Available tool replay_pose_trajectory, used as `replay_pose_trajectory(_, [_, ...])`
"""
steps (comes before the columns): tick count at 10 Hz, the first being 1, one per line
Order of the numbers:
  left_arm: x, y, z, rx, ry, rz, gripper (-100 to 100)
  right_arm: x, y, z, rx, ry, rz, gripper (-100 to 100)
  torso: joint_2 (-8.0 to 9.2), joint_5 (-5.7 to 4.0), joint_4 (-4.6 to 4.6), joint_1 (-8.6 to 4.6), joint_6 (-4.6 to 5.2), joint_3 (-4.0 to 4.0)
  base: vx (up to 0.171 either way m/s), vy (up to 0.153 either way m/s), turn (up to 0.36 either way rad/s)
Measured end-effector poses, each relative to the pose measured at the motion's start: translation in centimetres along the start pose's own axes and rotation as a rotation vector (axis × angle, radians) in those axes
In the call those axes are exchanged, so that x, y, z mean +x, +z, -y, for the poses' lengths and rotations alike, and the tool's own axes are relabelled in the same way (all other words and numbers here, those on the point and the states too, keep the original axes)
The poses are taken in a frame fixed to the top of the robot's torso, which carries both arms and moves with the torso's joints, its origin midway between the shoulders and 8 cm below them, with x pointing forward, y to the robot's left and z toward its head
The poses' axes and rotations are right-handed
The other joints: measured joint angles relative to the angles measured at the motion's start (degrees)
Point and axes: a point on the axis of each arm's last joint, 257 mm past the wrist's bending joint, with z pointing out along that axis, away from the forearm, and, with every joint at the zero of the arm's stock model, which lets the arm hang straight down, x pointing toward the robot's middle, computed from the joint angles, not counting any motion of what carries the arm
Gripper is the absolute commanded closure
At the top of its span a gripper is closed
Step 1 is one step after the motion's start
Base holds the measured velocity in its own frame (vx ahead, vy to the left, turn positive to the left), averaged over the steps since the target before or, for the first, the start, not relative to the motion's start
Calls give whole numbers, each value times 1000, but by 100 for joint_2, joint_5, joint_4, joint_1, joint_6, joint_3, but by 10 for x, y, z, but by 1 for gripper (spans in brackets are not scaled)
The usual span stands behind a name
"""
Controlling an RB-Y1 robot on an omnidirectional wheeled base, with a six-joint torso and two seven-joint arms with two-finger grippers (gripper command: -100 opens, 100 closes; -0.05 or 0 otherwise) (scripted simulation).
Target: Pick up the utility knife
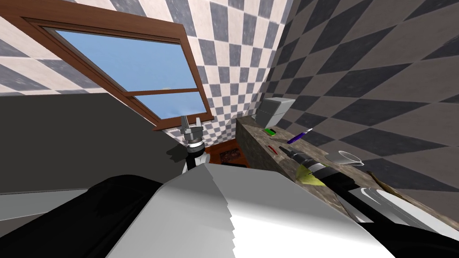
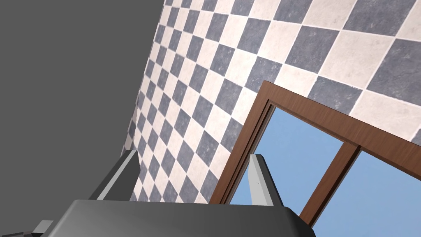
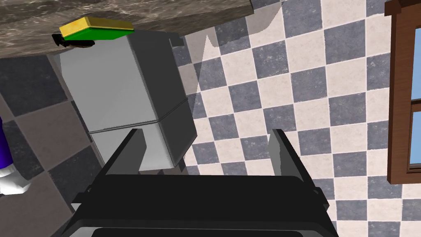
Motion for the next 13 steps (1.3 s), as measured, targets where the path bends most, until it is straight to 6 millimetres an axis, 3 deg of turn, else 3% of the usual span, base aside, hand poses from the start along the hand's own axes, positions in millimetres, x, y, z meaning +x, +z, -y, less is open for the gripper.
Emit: replay_pose_trajectory(13, [0, 0, 0, 0, 0, 0, 0, 40, -27, 46, 38, -134, -252, -100, -8, -2, -2, -7, -2, -5, 25, 7, 44])
